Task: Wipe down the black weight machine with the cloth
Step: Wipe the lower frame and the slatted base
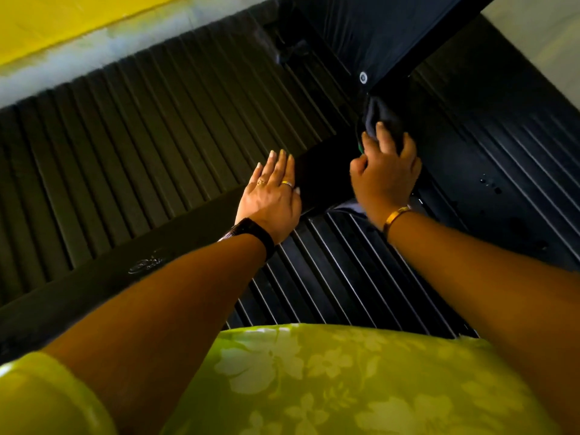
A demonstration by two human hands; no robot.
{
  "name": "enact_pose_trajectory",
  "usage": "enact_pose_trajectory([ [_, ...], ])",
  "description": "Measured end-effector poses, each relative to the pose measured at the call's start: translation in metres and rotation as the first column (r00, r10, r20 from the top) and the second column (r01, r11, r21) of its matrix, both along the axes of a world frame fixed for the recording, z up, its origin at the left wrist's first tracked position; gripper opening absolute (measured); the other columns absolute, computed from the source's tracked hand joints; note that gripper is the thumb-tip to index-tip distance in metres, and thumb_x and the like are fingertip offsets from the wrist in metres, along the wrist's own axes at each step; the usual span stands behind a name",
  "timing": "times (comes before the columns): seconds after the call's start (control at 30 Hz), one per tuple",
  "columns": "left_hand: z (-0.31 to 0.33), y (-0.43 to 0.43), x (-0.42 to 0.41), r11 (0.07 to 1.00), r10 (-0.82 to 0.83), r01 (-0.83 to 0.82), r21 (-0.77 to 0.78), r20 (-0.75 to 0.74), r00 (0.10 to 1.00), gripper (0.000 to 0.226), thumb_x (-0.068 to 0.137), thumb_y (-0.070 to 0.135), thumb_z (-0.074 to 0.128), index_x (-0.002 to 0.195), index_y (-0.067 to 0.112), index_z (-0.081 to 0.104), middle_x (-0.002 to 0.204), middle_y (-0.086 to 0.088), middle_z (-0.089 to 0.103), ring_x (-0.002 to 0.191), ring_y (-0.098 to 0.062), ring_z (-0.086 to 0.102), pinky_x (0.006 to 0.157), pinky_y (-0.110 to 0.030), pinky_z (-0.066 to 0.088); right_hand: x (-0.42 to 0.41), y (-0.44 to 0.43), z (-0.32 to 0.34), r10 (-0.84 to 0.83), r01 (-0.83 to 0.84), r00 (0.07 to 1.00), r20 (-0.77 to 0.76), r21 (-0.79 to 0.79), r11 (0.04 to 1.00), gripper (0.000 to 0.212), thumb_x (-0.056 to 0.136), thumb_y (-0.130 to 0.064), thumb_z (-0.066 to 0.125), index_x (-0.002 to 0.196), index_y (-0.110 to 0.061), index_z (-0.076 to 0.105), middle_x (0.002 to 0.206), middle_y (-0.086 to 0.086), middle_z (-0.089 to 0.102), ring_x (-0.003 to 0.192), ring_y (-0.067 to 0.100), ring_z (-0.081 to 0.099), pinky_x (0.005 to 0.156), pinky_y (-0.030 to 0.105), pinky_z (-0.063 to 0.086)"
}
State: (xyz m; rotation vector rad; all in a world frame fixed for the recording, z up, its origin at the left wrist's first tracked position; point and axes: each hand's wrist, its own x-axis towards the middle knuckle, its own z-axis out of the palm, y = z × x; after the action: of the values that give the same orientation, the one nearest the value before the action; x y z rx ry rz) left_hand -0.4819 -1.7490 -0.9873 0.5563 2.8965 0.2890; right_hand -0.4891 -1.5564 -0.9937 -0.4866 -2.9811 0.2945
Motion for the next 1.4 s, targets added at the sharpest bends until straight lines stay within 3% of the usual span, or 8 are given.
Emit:
enact_pose_trajectory([
  [0.1, -0.001, 0.001, -0.001, 1.000, 0.007, -0.007, -0.016, 0.014, 1.000, 0.058, 0.105, 0.037, 0.019, 0.155, 0.011, 0.006, 0.163, -0.006, 0.002, 0.150, -0.020, -0.008, 0.119, -0.033, -0.007, 0.018, -0.042, 0.001, -0.056, 0.059, 0.992, 0.116, -0.019, 0.998, 0.053, 0.095, -0.031, 0.038, 0.146, -0.020, 0.038, 0.157, 0.001, 0.027, 0.142, 0.043, 0.016, 0.109, 0.058, 0.020],
  [0.27, -0.001, 0.005, 0.001, 0.987, -0.014, 0.013, -0.163, -0.008, 1.000, 0.059, 0.103, 0.039, 0.013, 0.155, 0.018, -0.006, 0.163, 0.000, -0.009, 0.147, -0.019, -0.019, 0.112, -0.047, -0.022, 0.011, -0.055, 0.009, 0.371, -0.379, 0.924, 0.086, 0.104, 0.919, 0.053, 0.080, -0.035, 0.037, 0.120, -0.016, 0.067, 0.129, 0.004, 0.061, 0.111, 0.040, 0.054, 0.078, 0.046, 0.045],
  [0.37, 0.002, 0.005, -0.002, 0.979, -0.045, 0.039, -0.200, -0.026, 0.999, 0.059, 0.103, 0.036, 0.014, 0.154, 0.019, -0.009, 0.163, 0.003, -0.009, 0.148, -0.017, -0.018, 0.106, -0.051, -0.028, -0.006, -0.028, 0.012, 0.369, -0.371, 0.929, 0.043, 0.135, 0.919, 0.049, 0.080, -0.029, 0.040, 0.117, -0.014, 0.069, 0.123, 0.006, 0.064, 0.098, 0.039, 0.056, 0.071, 0.040, 0.047],
  [0.53, 0.022, 0.038, -0.033, 0.994, -0.107, 0.105, -0.031, -0.096, 0.990, 0.069, 0.099, 0.025, 0.034, 0.155, 0.013, -0.005, 0.163, -0.002, -0.007, 0.149, -0.020, -0.014, 0.112, -0.042, -0.023, -0.015, 0.024, 0.023, -0.002, 0.003, 1.000, -0.007, 0.140, 0.990, 0.050, 0.095, -0.024, 0.042, 0.143, -0.012, 0.042, 0.151, 0.008, 0.034, 0.118, 0.038, 0.040, 0.089, 0.040, 0.037],
  [0.7, 0.017, 0.085, -0.042, 0.978, -0.183, 0.187, 0.088, -0.047, 0.982, 0.067, 0.102, 0.031, 0.034, 0.155, 0.014, -0.003, 0.163, -0.003, -0.007, 0.149, -0.020, -0.012, 0.117, -0.040, -0.013, -0.006, 0.059, 0.027, -0.324, 0.295, 0.918, -0.228, -0.155, 0.943, 0.040, 0.089, -0.012, 0.049, 0.128, -0.002, 0.049, 0.139, 0.022, 0.039, 0.121, 0.041, 0.040, 0.095, 0.038, 0.035],
  [0.87, -0.007, 0.091, -0.044, 0.923, -0.379, 0.376, -0.079, -0.031, 0.925, 0.059, 0.104, 0.039, 0.019, 0.156, 0.017, -0.002, 0.163, -0.003, -0.005, 0.150, -0.019, -0.008, 0.119, -0.039, -0.008, -0.004, 0.043, 0.006, -0.206, 0.205, 0.978, 0.029, 0.011, 0.979, 0.067, 0.096, -0.042, 0.044, 0.149, -0.006, 0.027, 0.149, 0.020, 0.031, 0.138, 0.038, 0.028, 0.111, 0.045, 0.022],
  [1.0, -0.008, 0.092, -0.046, 0.925, -0.377, 0.376, -0.052, -0.022, 0.926, 0.058, 0.104, 0.039, 0.018, 0.156, 0.020, 0.001, 0.163, -0.001, -0.004, 0.150, -0.017, -0.007, 0.119, -0.037, -0.008, -0.009, 0.039, -0.001, -0.226, 0.226, 0.973, 0.053, 0.008, 0.974, 0.078, 0.097, -0.039, 0.041, 0.153, -0.004, 0.001, 0.158, 0.019, 0.017, 0.146, 0.038, 0.012, 0.118, 0.046, 0.011],
  [1.4, -0.011, 0.091, -0.049, 0.921, -0.388, 0.387, -0.048, -0.015, 0.922, 0.059, 0.103, 0.041, 0.016, 0.156, 0.020, -0.002, 0.163, -0.001, -0.004, 0.150, -0.018, -0.006, 0.120, -0.040, -0.007, -0.078, 0.054, 0.015, 0.124, -0.168, 0.965, 0.230, 0.184, 0.969, 0.073, 0.089, -0.041, 0.021, 0.150, 0.000, 0.024, 0.157, 0.020, 0.021, 0.141, 0.046, 0.021, 0.112, 0.049, 0.021],
])
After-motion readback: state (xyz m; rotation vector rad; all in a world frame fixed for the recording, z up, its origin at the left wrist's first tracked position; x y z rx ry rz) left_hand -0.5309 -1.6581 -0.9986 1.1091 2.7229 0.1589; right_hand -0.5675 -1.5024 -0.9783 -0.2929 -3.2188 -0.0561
